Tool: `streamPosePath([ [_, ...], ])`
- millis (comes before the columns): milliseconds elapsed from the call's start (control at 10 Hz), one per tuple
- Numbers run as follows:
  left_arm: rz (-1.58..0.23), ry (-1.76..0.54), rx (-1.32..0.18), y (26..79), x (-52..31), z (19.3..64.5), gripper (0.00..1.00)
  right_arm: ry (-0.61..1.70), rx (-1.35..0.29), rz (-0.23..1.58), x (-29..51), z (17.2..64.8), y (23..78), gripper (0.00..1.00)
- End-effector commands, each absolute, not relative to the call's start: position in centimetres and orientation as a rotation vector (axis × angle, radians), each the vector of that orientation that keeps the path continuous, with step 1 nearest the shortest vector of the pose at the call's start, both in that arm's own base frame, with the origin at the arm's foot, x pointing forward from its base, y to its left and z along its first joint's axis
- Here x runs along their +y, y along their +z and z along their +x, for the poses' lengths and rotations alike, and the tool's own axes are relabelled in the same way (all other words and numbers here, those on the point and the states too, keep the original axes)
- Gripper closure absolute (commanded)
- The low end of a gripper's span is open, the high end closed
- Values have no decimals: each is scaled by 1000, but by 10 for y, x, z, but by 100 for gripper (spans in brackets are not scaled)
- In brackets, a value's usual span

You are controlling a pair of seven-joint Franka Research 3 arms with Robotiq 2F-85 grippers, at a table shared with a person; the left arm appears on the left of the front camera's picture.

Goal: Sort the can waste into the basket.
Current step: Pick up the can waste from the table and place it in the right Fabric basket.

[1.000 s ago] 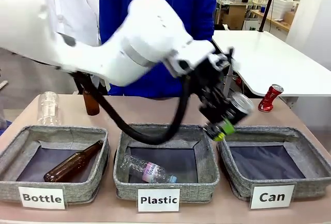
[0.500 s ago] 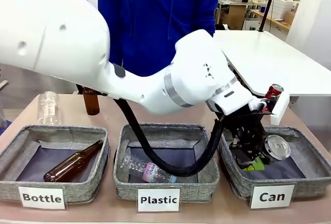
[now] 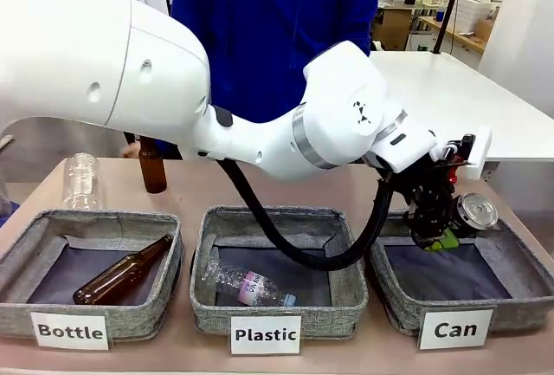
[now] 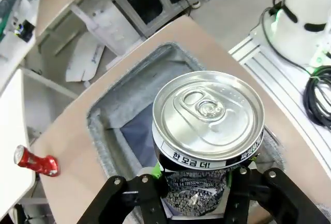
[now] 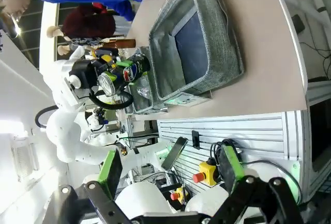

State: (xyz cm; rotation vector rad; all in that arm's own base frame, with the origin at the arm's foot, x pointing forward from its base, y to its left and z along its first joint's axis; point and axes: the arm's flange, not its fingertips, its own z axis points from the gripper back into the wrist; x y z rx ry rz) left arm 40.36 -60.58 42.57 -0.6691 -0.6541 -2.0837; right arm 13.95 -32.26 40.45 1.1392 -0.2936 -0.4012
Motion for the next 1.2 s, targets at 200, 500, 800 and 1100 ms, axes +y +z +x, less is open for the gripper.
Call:
streamPosePath([
  [200,-675,-2030,-599,422,-622,417,54,-410,-310,1141,-317,138,407,0],
  [500,-654,-2047,-540,423,-621,425,0,-410,-310,1141,-317,138,407,0],
  [800,-650,-2048,-565,428,-615,423,0,-410,-310,1141,-317,138,407,0],
  [1100,-716,-1950,-574,440,-596,428,0,-410,-310,1141,-317,138,407,0],
])
